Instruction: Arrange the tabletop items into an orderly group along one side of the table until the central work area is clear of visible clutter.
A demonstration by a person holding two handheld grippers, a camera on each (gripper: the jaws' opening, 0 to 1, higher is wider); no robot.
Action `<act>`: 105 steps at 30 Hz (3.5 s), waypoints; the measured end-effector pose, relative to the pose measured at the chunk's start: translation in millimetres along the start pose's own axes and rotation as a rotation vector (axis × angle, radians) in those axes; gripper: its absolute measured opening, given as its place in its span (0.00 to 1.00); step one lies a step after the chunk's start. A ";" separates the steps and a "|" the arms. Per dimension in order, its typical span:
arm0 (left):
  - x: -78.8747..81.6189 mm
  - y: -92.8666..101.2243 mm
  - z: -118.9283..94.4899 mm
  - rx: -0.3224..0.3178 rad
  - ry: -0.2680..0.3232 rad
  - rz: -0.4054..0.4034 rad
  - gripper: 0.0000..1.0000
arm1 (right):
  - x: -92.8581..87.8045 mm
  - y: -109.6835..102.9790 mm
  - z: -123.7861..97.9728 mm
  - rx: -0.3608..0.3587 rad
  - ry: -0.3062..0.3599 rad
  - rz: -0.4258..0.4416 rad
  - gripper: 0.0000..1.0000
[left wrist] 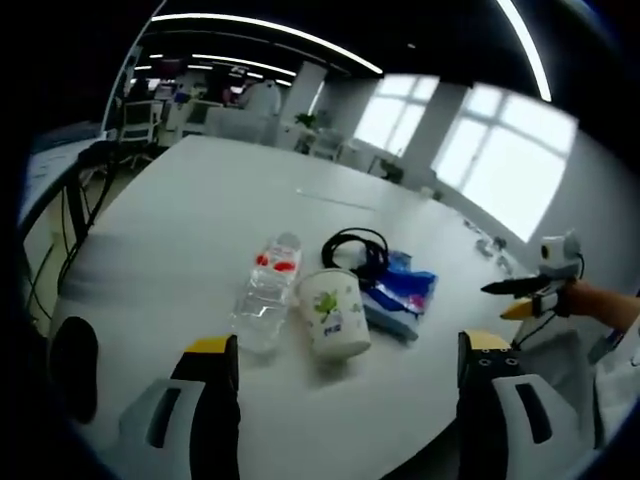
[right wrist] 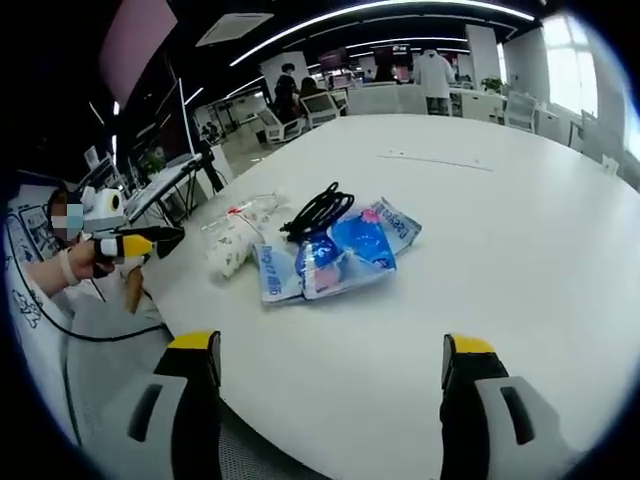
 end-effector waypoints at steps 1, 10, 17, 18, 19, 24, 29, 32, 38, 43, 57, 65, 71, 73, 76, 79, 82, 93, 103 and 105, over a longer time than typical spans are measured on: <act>0.7 -0.5 0.4 -0.002 0.001 0.002 0.87 | 0.7 -0.5 0.5 0.000 0.000 -0.001 0.90; 16.7 -0.2 15.4 -0.049 -0.005 0.018 0.77 | 20.2 -7.3 12.8 0.005 0.035 0.008 0.86; 31.1 -3.1 35.1 -0.080 -0.022 0.052 0.77 | 29.8 -15.4 23.5 0.014 0.051 0.027 0.82; 32.2 -3.7 36.8 -0.084 -0.026 0.055 0.77 | 30.0 -15.4 24.3 0.015 0.051 0.028 0.82; 33.3 -4.4 38.3 -0.085 -0.028 0.059 0.77 | 30.1 -15.5 24.8 0.014 0.050 0.028 0.81; 40.4 -6.7 47.7 -0.106 -0.036 0.077 0.72 | 33.9 -10.9 28.8 -0.005 0.066 0.064 0.77; 46.2 -6.8 61.5 -0.133 -0.059 0.081 0.70 | 44.3 -15.4 35.3 -0.004 0.091 0.086 0.73; 52.6 -4.8 71.2 -0.157 -0.066 0.099 0.67 | 50.0 -17.9 39.9 -0.005 0.102 0.100 0.72; 64.3 -0.7 93.5 -0.202 -0.081 0.125 0.58 | 55.5 -21.5 47.8 -0.009 0.109 0.120 0.68; 67.2 5.1 109.1 -0.234 -0.085 0.105 0.51 | 58.3 -20.9 49.8 -0.014 0.107 0.124 0.66; 51.5 3.0 145.9 -0.215 -0.193 0.053 0.48 | 74.0 -15.7 71.0 -0.017 0.111 0.144 0.57; 53.4 0.4 163.6 -0.181 -0.211 0.049 0.45 | 86.3 -15.0 91.8 0.002 0.106 0.142 0.52; 49.8 0.1 176.4 -0.172 -0.226 0.044 0.42 | 91.4 -13.2 106.4 0.011 0.104 0.162 0.48; 49.2 -0.8 180.0 -0.155 -0.240 0.047 0.40 | 92.1 -11.8 112.3 0.012 0.095 0.172 0.47; 49.8 -1.4 185.9 -0.135 -0.243 0.058 0.41 | 92.5 -8.7 120.1 0.006 0.086 0.186 0.46; 48.2 -2.7 190.7 -0.118 -0.264 0.083 0.39 | 91.3 -6.4 128.0 0.002 0.070 0.197 0.42; 47.0 -3.8 195.4 -0.103 -0.277 0.087 0.38 | 92.2 -6.1 133.3 0.009 0.068 0.210 0.41; 40.6 -6.2 204.0 -0.047 -0.316 0.116 0.31 | 89.7 -3.9 148.9 0.012 0.041 0.240 0.36; 39.0 -10.1 208.9 -0.010 -0.336 0.122 0.24 | 88.2 -2.1 158.3 0.011 0.034 0.256 0.32; 37.7 -9.4 210.6 -0.008 -0.341 0.130 0.23 | 87.6 -2.5 160.1 0.013 0.027 0.256 0.31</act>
Point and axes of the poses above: the point that each gripper's makers call its tool centre point, and the gripper's own axes: z roughly forward along the fingers, y roughly to its right, x roughly out of its top, the point moved 5 cm from there along -z, roughly backward along the fingers, and after that the axes turned 3 degrees about y, right-handed, at the moved point
